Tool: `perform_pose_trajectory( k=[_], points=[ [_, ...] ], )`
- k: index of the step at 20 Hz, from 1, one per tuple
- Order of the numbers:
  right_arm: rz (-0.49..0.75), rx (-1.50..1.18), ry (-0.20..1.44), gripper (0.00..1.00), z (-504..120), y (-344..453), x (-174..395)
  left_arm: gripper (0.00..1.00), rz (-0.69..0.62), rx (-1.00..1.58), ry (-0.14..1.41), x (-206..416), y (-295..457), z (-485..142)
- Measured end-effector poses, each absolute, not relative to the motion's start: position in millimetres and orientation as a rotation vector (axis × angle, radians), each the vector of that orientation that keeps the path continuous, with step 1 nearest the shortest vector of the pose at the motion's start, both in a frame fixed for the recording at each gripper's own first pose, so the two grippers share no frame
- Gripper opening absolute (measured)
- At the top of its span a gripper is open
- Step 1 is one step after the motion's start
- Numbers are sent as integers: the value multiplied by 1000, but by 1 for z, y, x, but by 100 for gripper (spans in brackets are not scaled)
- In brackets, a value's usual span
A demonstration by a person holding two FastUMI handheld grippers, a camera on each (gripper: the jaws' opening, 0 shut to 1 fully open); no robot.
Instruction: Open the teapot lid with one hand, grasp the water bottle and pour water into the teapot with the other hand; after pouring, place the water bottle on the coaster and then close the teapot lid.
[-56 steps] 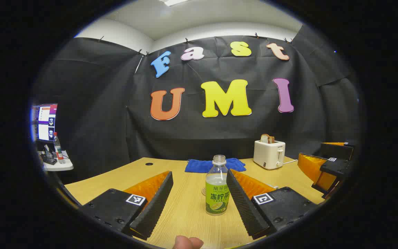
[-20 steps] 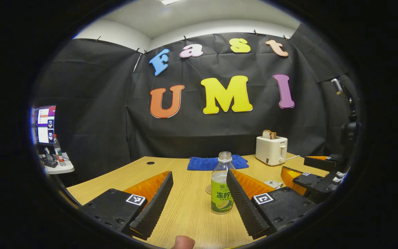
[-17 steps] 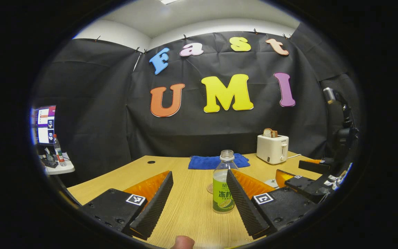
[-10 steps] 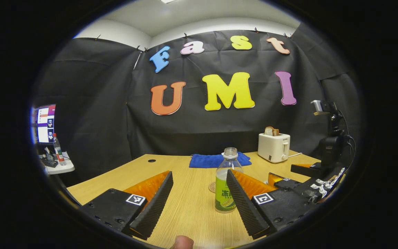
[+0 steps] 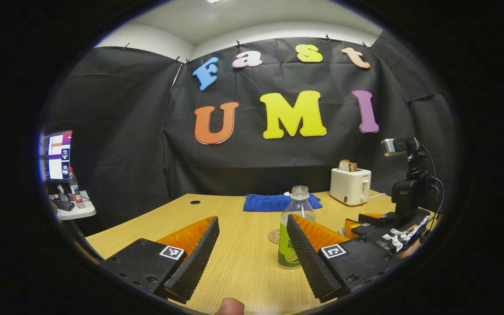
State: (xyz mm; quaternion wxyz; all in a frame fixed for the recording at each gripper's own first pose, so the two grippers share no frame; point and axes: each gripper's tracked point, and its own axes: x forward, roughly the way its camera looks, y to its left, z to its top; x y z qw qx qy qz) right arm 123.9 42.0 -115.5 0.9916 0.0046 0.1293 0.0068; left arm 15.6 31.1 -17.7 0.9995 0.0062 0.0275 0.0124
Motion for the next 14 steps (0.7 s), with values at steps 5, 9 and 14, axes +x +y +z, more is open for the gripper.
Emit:
perform_pose_trajectory(
  k=[5,9,14],
  points=[
    [18,1,278,5,-121,45,128,97,24,14,59,16,31,-18],
    [24,8,290,8,-120,47,127,97,23,11,53,14,33,-16],
    [50,0,279,0,-118,47,127,97,10,12,61,16,31,-19]
  ],
)
